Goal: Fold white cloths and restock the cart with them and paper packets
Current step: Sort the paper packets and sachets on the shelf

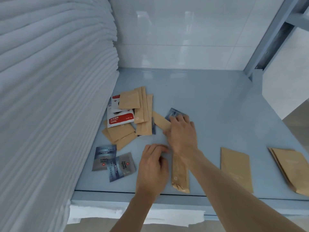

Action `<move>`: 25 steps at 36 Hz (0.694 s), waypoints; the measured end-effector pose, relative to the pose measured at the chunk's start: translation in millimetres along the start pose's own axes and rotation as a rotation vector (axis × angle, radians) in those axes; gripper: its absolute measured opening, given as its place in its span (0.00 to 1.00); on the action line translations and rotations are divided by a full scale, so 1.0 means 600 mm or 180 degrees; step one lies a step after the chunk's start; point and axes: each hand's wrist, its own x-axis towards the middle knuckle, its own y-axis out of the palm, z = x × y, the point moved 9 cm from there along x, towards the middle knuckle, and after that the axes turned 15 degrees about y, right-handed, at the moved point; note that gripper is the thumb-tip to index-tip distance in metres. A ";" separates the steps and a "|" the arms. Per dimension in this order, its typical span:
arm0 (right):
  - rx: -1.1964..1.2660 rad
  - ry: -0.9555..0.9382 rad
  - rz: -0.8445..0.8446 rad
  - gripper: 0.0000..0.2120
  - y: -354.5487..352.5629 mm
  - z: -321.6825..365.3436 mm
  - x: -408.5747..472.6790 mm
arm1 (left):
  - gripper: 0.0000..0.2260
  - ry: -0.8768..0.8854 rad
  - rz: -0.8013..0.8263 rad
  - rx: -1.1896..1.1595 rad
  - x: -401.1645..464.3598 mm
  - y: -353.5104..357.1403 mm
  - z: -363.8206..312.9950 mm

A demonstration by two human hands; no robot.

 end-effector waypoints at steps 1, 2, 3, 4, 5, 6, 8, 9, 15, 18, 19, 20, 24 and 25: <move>-0.0041 -0.0089 -0.0119 0.17 -0.005 0.002 -0.005 | 0.13 0.0005 -0.0010 0.0004 0.000 0.000 0.000; -0.0076 -0.0179 -0.0204 0.13 -0.010 0.004 -0.011 | 0.13 0.0009 -0.0027 0.0008 0.000 -0.001 0.000; -0.0123 -0.0255 -0.0259 0.12 -0.015 0.004 -0.017 | 0.13 0.0009 -0.0043 0.0012 -0.001 -0.001 0.001; -0.0158 -0.0315 -0.0321 0.13 -0.021 0.003 -0.022 | 0.12 0.0000 -0.0059 0.0023 -0.001 -0.002 0.002; -0.0175 -0.0352 -0.0382 0.14 -0.027 0.000 -0.025 | 0.12 -0.0012 -0.0075 0.0045 -0.001 -0.003 0.003; -0.0154 -0.0345 -0.0447 0.15 -0.035 -0.005 -0.026 | 0.12 -0.0023 -0.0089 0.0071 -0.002 -0.003 0.003; 0.0061 -0.0230 -0.0623 0.15 -0.060 -0.021 -0.026 | 0.12 -0.0042 -0.0100 0.0080 -0.003 -0.004 0.004; 0.0251 -0.0130 -0.0728 0.15 -0.074 -0.033 -0.025 | 0.12 -0.0048 -0.0103 0.0067 -0.003 -0.004 0.004; 0.2379 0.1200 0.0153 0.15 -0.065 -0.136 -0.030 | 0.12 -0.0105 -0.0108 -0.0019 -0.003 -0.004 0.006; 0.3619 0.1807 0.1058 0.12 -0.018 -0.164 -0.069 | 0.14 -0.0163 -0.0111 -0.0097 -0.003 -0.005 0.006; 0.3770 0.1881 0.1169 0.12 -0.011 -0.171 -0.081 | 0.14 -0.0181 -0.0103 -0.0111 -0.004 -0.005 0.007; 0.3837 0.1921 0.1192 0.12 -0.008 -0.177 -0.091 | 0.15 -0.0204 -0.0095 -0.0120 -0.004 -0.005 0.008; 0.4048 0.2003 0.1145 0.09 -0.003 -0.189 -0.122 | 0.19 -0.0357 -0.0072 -0.0267 -0.008 -0.003 0.012; 0.4071 0.2013 0.1153 0.08 -0.002 -0.189 -0.128 | 0.20 -0.0365 -0.0057 -0.0324 -0.008 -0.002 0.012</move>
